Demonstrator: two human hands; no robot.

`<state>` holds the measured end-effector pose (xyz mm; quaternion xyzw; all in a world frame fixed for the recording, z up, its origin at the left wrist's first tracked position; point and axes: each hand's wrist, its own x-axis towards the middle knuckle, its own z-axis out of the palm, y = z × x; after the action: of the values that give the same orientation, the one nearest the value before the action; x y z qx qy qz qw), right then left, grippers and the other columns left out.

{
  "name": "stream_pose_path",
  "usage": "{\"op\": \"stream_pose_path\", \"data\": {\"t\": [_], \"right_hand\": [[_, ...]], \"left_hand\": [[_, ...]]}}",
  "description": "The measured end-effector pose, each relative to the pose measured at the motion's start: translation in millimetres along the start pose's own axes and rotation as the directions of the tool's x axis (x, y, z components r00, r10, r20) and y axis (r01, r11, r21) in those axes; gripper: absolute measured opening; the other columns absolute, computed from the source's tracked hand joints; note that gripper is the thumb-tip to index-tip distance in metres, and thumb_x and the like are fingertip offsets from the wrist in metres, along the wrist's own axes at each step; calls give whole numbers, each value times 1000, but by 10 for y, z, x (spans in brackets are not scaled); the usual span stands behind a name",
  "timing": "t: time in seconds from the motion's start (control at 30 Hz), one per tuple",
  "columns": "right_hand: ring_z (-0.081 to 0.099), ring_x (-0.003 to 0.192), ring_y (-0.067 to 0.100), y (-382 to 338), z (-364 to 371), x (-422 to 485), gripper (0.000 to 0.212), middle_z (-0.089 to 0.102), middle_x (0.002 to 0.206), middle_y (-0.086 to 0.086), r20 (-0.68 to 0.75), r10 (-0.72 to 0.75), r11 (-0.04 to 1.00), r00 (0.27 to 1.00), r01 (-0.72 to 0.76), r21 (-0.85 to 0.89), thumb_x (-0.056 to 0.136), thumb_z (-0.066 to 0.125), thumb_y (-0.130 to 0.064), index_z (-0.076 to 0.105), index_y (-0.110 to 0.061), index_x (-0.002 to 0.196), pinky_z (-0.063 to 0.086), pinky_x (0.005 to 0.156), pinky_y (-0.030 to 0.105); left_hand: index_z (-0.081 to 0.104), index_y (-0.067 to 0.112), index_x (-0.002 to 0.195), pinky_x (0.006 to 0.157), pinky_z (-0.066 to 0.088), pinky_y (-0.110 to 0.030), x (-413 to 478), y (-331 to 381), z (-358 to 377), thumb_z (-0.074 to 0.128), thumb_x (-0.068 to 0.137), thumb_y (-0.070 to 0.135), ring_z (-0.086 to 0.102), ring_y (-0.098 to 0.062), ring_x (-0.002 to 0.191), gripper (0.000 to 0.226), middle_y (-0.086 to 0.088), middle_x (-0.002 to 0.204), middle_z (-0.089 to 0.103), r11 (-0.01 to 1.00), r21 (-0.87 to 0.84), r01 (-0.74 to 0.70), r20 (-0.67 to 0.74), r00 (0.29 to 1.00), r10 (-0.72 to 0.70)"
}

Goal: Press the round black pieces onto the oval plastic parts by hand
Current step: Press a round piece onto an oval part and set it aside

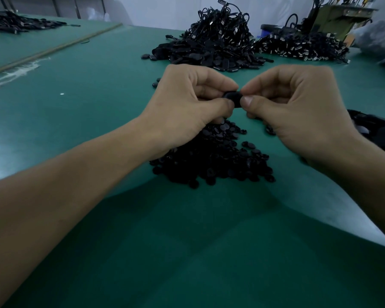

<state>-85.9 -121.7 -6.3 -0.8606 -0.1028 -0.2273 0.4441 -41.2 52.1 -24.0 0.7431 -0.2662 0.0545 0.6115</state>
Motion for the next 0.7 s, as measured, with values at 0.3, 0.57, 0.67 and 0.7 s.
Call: {"op": "stream_pose_path", "data": {"t": [0.3,0.57,0.67,0.7], "right_hand": [[71,75,25,0,-15,-3,23,71,79,5,-11,7,999,1000,-8,-34,87,75,-14,58,-28,82,55,62,33],[71,77,29,16,-35,-9,25,71,82,8,19,9,999,1000,-8,-52,88,73,-14,54,-28,83,58,66,39],[71,78,28,22,-36,-7,26,70,83,7,17,7,999,1000,-6,-53,89,72,-13,53,-30,83,58,65,36],[70,78,28,22,-37,-4,26,70,83,7,13,6,999,1000,-5,-53,89,72,-13,52,-30,83,59,66,37]], "left_hand": [[73,16,94,69,59,-24,1,-7,14,77,83,0,72,-13,65,20,-5,79,77,1000,20,-18,-30,999,19],[74,18,95,70,59,-24,-4,-10,6,77,82,1,73,-14,67,21,-7,81,76,998,47,-29,-24,999,30],[74,17,96,72,61,-27,-1,-6,2,76,83,0,74,-20,72,21,-9,83,76,999,38,-26,-22,999,27],[73,16,96,73,61,-28,0,-5,0,76,84,0,75,-22,75,20,-9,83,76,999,35,-24,-22,999,25]]}}
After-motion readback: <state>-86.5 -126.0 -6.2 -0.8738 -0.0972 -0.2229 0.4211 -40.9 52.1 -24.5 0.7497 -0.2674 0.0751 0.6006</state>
